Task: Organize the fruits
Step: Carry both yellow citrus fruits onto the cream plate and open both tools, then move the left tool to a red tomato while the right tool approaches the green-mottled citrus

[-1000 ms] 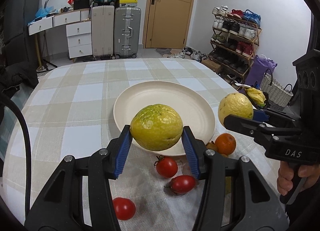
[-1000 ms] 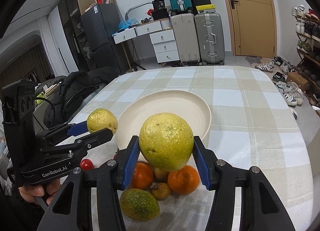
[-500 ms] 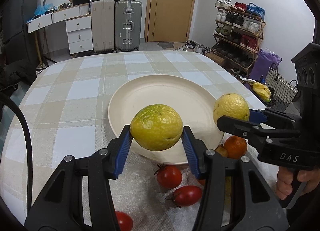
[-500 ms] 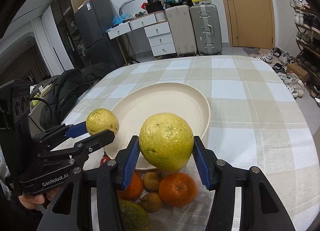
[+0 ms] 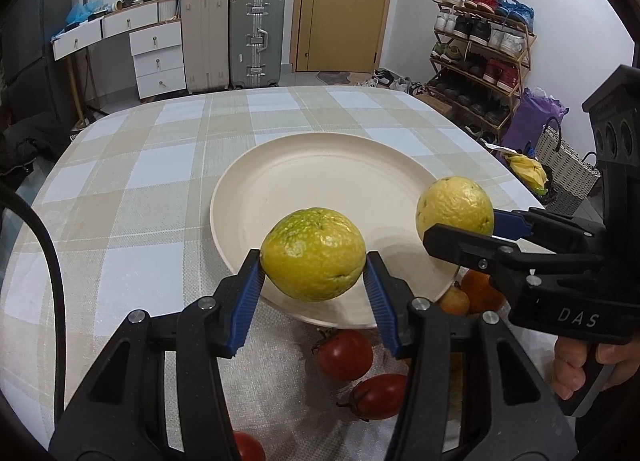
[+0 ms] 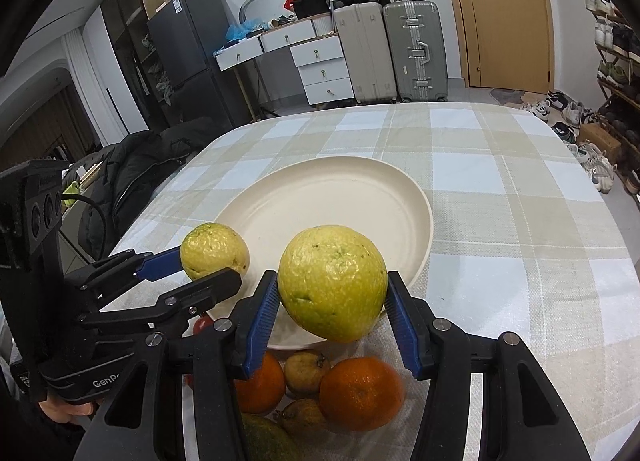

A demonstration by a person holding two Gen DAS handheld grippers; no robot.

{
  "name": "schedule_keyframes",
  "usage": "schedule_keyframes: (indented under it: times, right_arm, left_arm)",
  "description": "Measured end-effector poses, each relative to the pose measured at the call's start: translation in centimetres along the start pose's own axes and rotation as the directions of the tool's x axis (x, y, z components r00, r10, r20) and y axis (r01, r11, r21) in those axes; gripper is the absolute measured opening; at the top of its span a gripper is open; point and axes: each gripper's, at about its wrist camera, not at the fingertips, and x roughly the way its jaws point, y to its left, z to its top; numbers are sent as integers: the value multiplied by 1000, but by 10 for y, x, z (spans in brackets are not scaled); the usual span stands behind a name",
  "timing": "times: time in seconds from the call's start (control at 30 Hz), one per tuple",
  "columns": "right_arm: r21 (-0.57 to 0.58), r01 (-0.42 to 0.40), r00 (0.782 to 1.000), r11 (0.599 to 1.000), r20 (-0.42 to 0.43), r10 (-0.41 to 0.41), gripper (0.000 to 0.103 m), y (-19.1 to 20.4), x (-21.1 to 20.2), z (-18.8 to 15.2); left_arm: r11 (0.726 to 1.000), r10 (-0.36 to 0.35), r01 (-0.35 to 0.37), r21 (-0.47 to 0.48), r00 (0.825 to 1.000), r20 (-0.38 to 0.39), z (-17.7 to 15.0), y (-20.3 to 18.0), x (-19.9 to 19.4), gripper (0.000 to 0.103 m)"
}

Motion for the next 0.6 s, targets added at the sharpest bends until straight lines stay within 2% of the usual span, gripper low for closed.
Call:
schedule_keyframes:
  times: [0.2, 0.37, 0.43, 0.47, 0.53, 0.6]
  right_arm:
    - [-4, 14, 1000, 1000, 15, -14, 55, 1, -3, 0]
    - [-3, 43, 999, 999, 24, -43, 71, -1, -8, -1]
    - [-1, 57, 998, 998, 35, -57, 85, -1, -13, -3]
    - [1, 61, 997, 998, 40, -61, 88, -2, -16, -3]
    - [6, 66, 997, 998, 47, -66, 97, -2, -22, -5]
    - [4, 66, 996, 998, 57, -66, 102, -2, -29, -6]
  left_arm:
    - [1000, 10, -10, -4, 1000, -1, -1, 0, 0, 48]
    - [1000, 5, -5, -6, 1000, 3, -2, 1, -4, 51]
    - [1000, 23, -23, -6, 1000, 0, -3, 2, -5, 65]
    - [999, 35, -35, -6, 999, 2, -4, 3, -7, 69]
    - [999, 53, -53, -14, 999, 8, -6, 5, -14, 86]
    - [999, 47, -47, -16, 999, 22, -9, 7, -24, 88]
